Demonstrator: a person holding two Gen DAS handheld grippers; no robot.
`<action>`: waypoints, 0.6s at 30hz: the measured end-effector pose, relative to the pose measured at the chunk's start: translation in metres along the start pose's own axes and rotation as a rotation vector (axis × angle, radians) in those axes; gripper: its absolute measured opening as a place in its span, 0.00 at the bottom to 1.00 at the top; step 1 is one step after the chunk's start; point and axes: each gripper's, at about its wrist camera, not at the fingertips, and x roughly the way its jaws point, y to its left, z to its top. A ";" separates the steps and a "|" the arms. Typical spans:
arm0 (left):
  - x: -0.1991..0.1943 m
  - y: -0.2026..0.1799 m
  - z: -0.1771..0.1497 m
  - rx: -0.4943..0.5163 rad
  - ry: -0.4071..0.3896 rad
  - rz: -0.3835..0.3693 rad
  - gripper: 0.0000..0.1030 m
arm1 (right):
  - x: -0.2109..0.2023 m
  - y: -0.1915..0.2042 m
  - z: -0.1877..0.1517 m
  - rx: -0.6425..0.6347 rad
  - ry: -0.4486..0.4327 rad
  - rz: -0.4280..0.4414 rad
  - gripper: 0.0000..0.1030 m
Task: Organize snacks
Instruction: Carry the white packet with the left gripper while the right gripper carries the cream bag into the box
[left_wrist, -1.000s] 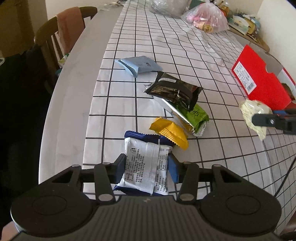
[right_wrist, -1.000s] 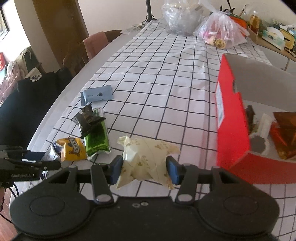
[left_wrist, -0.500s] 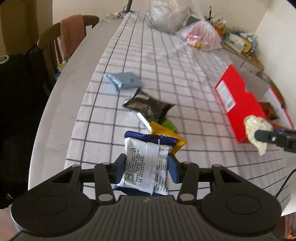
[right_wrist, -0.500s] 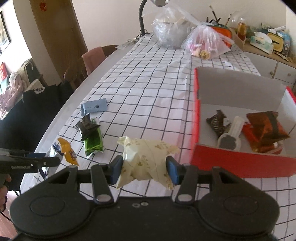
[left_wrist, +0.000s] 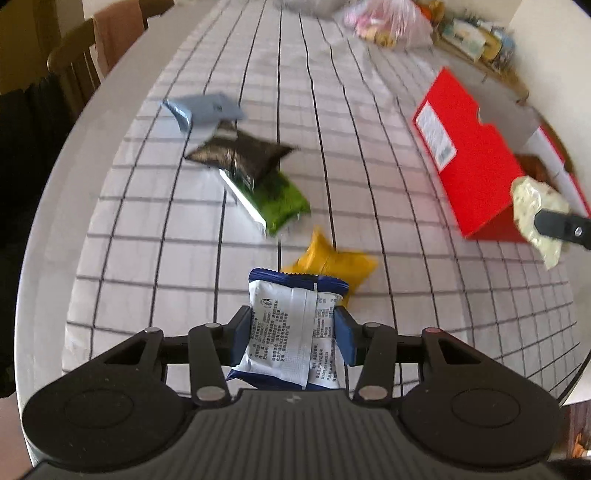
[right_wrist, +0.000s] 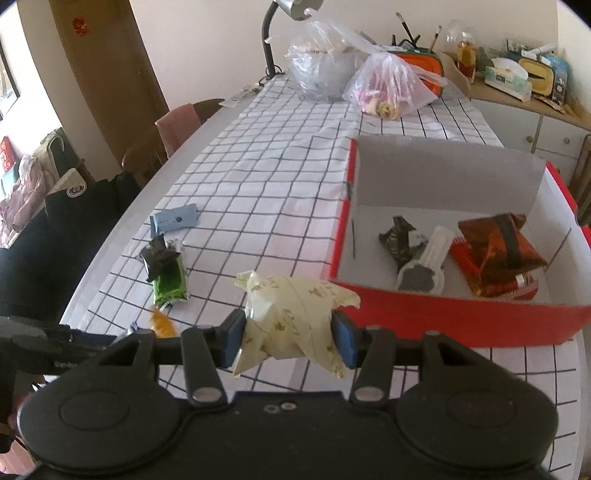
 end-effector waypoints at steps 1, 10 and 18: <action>0.001 0.000 -0.002 -0.005 0.007 0.001 0.45 | 0.000 -0.002 -0.002 0.005 0.006 0.001 0.48; -0.011 -0.014 -0.006 -0.013 -0.009 -0.013 0.45 | -0.002 -0.011 -0.008 0.011 0.019 0.012 0.48; -0.041 -0.049 0.022 0.017 -0.134 -0.048 0.45 | -0.021 -0.029 0.010 -0.002 -0.044 -0.020 0.48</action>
